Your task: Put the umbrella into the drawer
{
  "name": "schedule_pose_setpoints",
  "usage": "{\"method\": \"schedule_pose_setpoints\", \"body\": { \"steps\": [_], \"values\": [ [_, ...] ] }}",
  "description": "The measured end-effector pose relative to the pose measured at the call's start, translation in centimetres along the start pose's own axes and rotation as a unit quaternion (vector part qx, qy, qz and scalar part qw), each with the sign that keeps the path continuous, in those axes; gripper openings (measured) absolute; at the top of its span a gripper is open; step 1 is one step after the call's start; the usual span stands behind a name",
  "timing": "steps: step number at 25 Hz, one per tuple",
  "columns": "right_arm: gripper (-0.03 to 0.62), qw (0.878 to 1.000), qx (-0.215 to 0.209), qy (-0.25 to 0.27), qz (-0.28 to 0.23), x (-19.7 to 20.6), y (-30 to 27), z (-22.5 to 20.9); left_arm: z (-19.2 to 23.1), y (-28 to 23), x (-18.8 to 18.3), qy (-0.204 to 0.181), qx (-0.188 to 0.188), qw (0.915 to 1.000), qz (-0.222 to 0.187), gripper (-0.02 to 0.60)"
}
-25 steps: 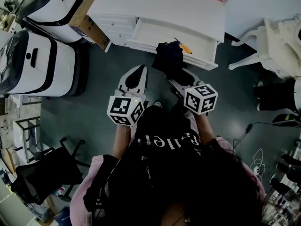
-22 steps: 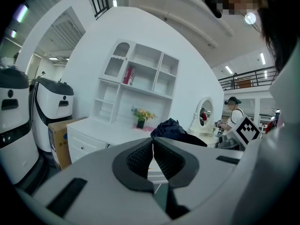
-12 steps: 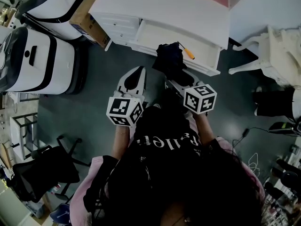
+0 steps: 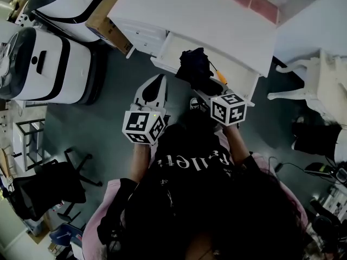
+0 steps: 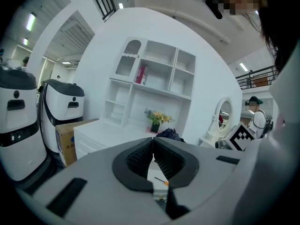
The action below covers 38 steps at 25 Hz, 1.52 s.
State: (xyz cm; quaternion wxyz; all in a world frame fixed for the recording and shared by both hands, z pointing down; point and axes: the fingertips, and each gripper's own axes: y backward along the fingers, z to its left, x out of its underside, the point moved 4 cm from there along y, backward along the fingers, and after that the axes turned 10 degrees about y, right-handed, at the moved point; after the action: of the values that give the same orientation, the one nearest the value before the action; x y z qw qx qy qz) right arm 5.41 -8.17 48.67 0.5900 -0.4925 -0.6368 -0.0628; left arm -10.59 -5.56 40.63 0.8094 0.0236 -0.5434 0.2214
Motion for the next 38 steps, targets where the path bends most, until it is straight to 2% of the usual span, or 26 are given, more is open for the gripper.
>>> {"method": "schedule_pose_setpoints", "body": {
  "steps": [9,16,25,34,38],
  "values": [
    [0.29,0.999,-0.03,0.007,0.039,-1.2,-3.0,-7.2,-0.9,-6.5,-0.7,0.0,-0.034,0.9994,0.002,0.017],
    [0.291,0.995,-0.047,0.02,0.088,-0.5,-6.2,-12.0,-1.7,-10.2,-1.4,0.0,-0.056,0.9984,0.002,0.017],
    [0.29,0.979,-0.069,0.064,0.178,3.1,-12.0,-15.1,-0.7,-11.8,-1.7,-0.003,-0.072,0.9972,0.018,0.017],
    [0.291,0.957,-0.018,0.107,0.269,6.5,-17.6,-17.1,3.2,-14.2,-4.5,-0.024,-0.04,0.9984,0.031,0.017],
    [0.29,0.954,0.01,0.091,0.285,7.0,-19.9,-18.3,5.1,-15.0,-5.7,-0.029,-0.025,0.9984,0.041,0.017]
  ]
}}
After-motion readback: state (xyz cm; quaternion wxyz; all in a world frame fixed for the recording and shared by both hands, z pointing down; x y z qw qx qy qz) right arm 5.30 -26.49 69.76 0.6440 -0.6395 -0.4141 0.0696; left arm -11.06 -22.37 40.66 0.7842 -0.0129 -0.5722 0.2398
